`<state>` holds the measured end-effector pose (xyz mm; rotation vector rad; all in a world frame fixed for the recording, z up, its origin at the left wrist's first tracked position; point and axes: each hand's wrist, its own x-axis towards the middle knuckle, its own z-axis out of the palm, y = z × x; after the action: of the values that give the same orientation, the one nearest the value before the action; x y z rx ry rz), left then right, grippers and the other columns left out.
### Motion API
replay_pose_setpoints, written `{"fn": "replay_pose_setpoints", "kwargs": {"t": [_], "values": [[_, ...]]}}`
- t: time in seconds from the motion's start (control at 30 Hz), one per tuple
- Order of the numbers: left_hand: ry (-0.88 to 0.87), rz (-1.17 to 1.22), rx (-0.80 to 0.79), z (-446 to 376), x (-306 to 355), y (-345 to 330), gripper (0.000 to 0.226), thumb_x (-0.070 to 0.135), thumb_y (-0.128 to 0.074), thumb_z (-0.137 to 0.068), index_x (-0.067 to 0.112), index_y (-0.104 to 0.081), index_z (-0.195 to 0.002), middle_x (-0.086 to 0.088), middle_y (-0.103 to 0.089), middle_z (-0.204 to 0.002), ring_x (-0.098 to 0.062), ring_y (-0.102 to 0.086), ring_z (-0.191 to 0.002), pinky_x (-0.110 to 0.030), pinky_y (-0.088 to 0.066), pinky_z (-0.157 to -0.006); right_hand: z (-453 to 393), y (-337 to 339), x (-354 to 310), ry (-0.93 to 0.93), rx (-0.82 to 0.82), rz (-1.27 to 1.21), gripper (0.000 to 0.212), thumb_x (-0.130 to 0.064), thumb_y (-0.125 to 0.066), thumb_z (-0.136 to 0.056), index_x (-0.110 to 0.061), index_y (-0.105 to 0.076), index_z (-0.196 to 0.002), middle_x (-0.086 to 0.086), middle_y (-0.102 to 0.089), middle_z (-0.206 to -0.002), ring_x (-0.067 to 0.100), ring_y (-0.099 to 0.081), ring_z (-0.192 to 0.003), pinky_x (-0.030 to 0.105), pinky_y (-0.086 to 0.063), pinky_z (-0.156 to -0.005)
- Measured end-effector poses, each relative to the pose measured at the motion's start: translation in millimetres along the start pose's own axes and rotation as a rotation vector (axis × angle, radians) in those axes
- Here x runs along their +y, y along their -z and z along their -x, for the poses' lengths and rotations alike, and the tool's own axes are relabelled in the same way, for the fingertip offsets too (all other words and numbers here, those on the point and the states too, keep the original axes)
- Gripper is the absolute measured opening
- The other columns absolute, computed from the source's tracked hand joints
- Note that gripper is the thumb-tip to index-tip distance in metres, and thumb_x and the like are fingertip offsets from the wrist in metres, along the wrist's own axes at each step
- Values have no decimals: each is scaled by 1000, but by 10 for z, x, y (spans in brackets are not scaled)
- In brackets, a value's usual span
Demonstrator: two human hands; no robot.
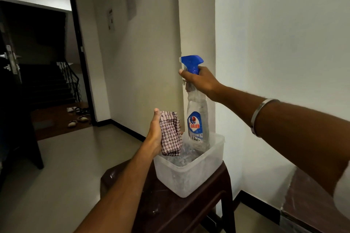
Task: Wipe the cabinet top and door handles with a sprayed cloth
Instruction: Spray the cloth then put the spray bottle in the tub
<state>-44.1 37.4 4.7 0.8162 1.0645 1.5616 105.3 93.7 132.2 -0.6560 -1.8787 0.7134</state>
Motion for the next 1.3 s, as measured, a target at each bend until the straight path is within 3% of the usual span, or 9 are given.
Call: {"fn": "replay_pose_setpoints", "kwargs": {"t": [0.3, 0.53, 0.73, 0.83, 0.93, 1.03, 1.13, 1.2, 1.3], "values": [[-2, 0, -68, -186, -93, 96, 81, 67, -25, -92, 2, -55, -130, -22, -66, -107, -34, -66, -86, -42, -55, -71, -103, -117, 745, -51, -193, 9, 25, -39, -57, -93, -14, -56, -94, 5, -58, -75, 15, -62, -68, 28, -54, -69], [-34, -10, -82, -317, -123, 208, 83, 69, -25, -91, 2, -56, -128, -25, -67, -108, -37, -67, -91, -47, -55, -82, -33, 16, 1060, -105, -318, -40, 22, -33, -54, -95, -12, -55, -101, 8, -58, -85, 15, -65, -72, 22, -56, -66], [-64, -18, -70, -320, -140, 205, 80, 68, -26, -92, 3, -56, -128, -27, -65, -116, -40, -64, -104, -44, -59, -76, 54, 103, 1106, -166, -394, -130, 29, -28, -56, -94, -7, -52, -113, 13, -57, -95, 19, -65, -84, 27, -58, -77], [-79, -20, -66, -292, -131, 186, 80, 67, -26, -92, 1, -56, -127, -28, -63, -118, -43, -61, -108, -49, -54, -85, 162, 80, 1083, -194, -362, -37, 40, -28, -58, -93, -5, -47, -124, 18, -61, -102, 19, -65, -88, 21, -58, -69], [-87, 3, -58, -250, -115, 167, 80, 68, -26, -92, 2, -57, -126, -29, -64, -116, -44, -60, -109, -50, -53, -87, 263, 50, 1062, -223, -304, 14, 39, -29, -63, -90, -6, -47, -117, 21, -60, -103, 25, -62, -92, 23, -57, -71], [-92, 13, -52, -177, -82, 132, 81, 70, -27, -91, 3, -59, -125, -28, -66, -111, -44, -63, -104, -51, -53, -88, 337, 33, 1042, -317, -244, 63, 50, -36, -66, -86, -12, -42, -123, 16, -59, -116, 30, -61, -103, 36, -56, -84], [-104, 19, -50, -29, -59, 55, 79, 70, -27, -90, 5, -60, -123, -27, -67, -110, -45, -64, -102, -52, -53, -87, 394, 11, 1022, -366, -80, 394, 78, -53, -63, -83, -11, -30, -141, 15, -44, -138, 33, -49, -124, 43, -47, -100], [-113, 39, -72, 82, -46, -17, 78, 71, -30, -89, 7, -61, -121, -27, -68, -110, -44, -66, -99, -54, -53, -87, 512, -18, 905, -352, 38, 589, 74, -52, -53, -90, -9, -26, -145, 13, -32, -146, 32, -37, -132, 40, -38, -104], [-113, 23, -131, 256, -24, -146, 65, 65, -42, -88, 9, -62, -115, -21, -69, -104, -35, -69, -88, -48, -57, -79, 739, -68, 655, -205, 71, 560, 46, -39, -47, -97, -7, -49, -131, 12, -47, -131, 23, -49, -113, 35, -40, -95]]}}
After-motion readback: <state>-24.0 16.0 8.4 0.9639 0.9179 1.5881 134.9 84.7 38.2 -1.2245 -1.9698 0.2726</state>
